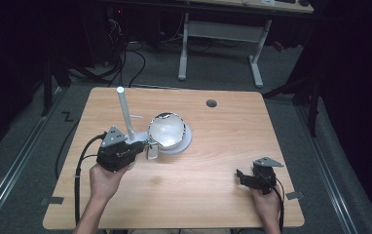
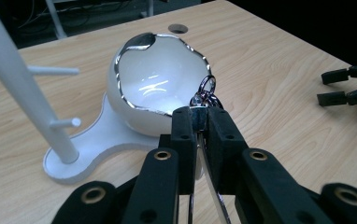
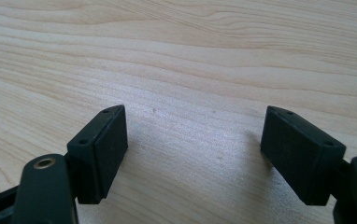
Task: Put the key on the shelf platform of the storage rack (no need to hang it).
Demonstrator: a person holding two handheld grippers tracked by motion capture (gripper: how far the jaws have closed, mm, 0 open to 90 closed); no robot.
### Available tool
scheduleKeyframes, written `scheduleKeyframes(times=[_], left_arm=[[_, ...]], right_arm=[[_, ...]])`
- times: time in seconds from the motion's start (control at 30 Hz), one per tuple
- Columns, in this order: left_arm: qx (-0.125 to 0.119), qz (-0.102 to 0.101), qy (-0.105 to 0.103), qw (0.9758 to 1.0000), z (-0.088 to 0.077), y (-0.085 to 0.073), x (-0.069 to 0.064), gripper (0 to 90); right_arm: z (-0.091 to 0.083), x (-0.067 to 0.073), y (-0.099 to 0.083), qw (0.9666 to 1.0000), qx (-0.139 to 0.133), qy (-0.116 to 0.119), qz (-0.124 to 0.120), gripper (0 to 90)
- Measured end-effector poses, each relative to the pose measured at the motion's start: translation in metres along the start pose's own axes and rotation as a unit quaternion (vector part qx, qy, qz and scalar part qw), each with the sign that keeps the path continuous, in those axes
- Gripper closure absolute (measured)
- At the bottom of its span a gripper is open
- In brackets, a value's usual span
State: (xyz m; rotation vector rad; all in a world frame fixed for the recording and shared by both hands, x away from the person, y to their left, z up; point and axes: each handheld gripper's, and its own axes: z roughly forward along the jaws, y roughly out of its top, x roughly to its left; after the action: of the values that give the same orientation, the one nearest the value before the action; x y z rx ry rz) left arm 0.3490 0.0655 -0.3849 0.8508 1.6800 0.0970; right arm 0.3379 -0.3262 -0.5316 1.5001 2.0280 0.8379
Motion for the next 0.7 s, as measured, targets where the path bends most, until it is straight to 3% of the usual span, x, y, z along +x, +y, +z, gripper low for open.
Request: scheduleKeyframes(times=[0.23, 0.53, 0.7], left_arm=[[0.009, -0.003, -0.009, 0.9999, 0.009, 0.004, -0.012, 81.9], [0.014, -0.022, -0.018, 0.9995, 0.024, 0.012, -0.025, 82.0], [0.013, -0.012, -0.012, 0.9998, 0.036, 0.012, -0.027, 82.0]], right_arm=[[0.000, 0.000, 0.000, 1.0000, 0.000, 0.000, 0.000, 23.4], [0.000, 0.000, 0.000, 1.0000, 0.000, 0.000, 0.000, 23.3], [0.000, 0.000, 0.000, 1.0000, 0.001, 0.000, 0.001, 23.4]])
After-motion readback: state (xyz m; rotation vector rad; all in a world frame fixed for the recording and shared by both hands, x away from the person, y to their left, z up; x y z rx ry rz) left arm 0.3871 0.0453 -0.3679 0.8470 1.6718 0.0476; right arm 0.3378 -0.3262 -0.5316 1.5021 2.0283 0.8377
